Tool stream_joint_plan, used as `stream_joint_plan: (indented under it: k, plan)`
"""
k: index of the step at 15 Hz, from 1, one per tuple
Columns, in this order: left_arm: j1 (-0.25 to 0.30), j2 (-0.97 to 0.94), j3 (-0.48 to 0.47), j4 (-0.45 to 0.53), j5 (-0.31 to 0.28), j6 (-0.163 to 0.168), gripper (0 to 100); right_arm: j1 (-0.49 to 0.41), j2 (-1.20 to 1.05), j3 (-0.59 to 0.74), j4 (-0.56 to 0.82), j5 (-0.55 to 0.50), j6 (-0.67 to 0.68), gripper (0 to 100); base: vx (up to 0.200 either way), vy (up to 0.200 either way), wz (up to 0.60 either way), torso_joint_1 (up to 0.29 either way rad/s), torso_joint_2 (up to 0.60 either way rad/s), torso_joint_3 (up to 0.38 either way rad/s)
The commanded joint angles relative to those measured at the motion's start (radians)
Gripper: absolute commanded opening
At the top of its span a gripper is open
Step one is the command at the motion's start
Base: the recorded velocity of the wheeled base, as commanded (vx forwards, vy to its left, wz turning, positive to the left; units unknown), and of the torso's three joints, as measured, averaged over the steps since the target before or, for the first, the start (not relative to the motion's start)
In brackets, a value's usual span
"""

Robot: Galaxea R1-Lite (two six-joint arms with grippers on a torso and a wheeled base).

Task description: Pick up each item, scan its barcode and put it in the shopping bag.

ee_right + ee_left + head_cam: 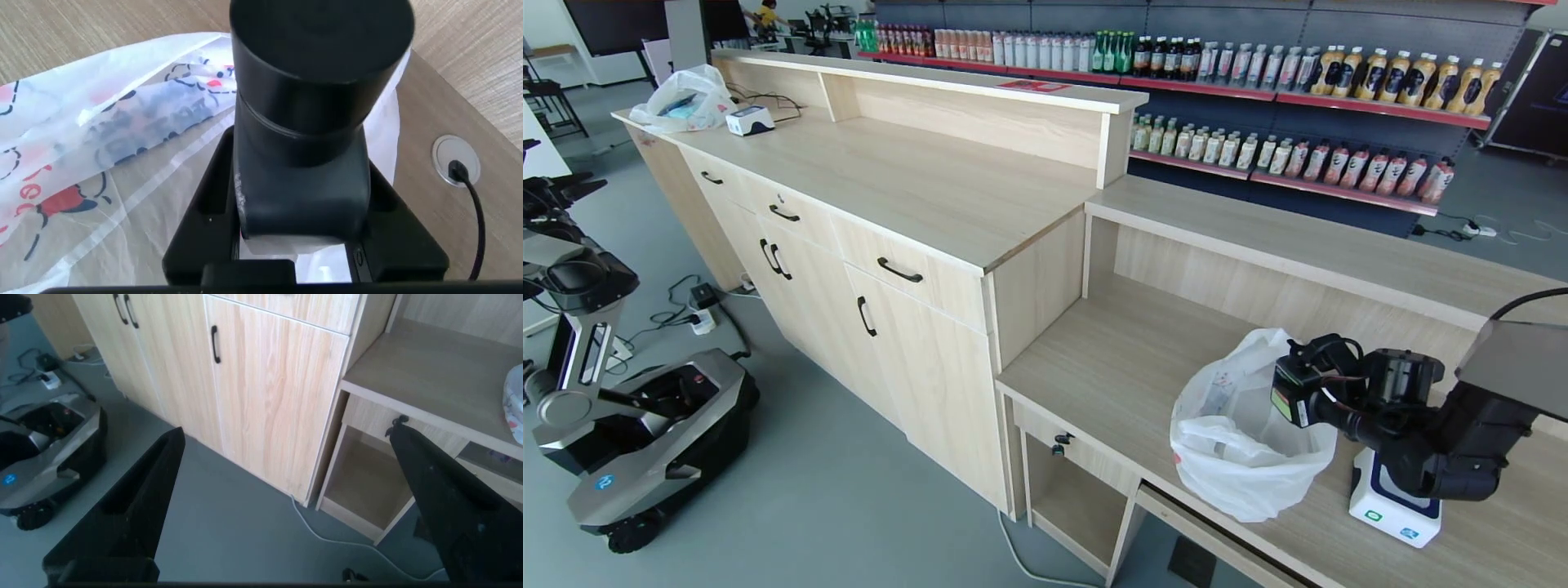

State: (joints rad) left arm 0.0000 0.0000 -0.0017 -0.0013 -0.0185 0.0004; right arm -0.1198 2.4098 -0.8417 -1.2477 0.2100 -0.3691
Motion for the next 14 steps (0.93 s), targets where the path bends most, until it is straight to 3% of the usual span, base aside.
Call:
stream_joint_plan:
  k: [1, 5, 12, 13, 14]
  plan:
    - [0.0, 0.0, 0.0, 0.0, 0.0, 0.0, 100, -0.003, 0.051, -0.017, -0.003, 0.0, -0.001, 0, 0.0, 0.0, 0.0, 0.0, 0.0, 0.0]
    - [0.0, 0.0, 0.0, 0.0, 0.0, 0.0, 100, 0.0, 0.107, -0.088, -0.001, -0.001, 0.007, 0, 0.0, 0.0, 0.0, 0.0, 0.0, 0.0]
    - [0.0, 0.0, 0.0, 0.0, 0.0, 0.0, 100, -0.001, 0.143, -0.102, 0.007, 0.005, 0.012, 0, 0.0, 0.0, 0.0, 0.0, 0.0, 0.0]
    - [0.0, 0.0, 0.0, 0.0, -0.001, 0.0, 100, -0.004, 0.144, -0.103, 0.007, 0.005, 0.016, 100, 0.0, 0.0, 0.0, 0.0, 0.0, 0.0]
    - [0.0, 0.0, 0.0, 0.0, 0.0, 0.0, 100, -0.003, 0.146, -0.105, 0.005, 0.005, 0.041, 100, 0.0, 0.0, 0.0, 0.0, 0.0, 0.0]
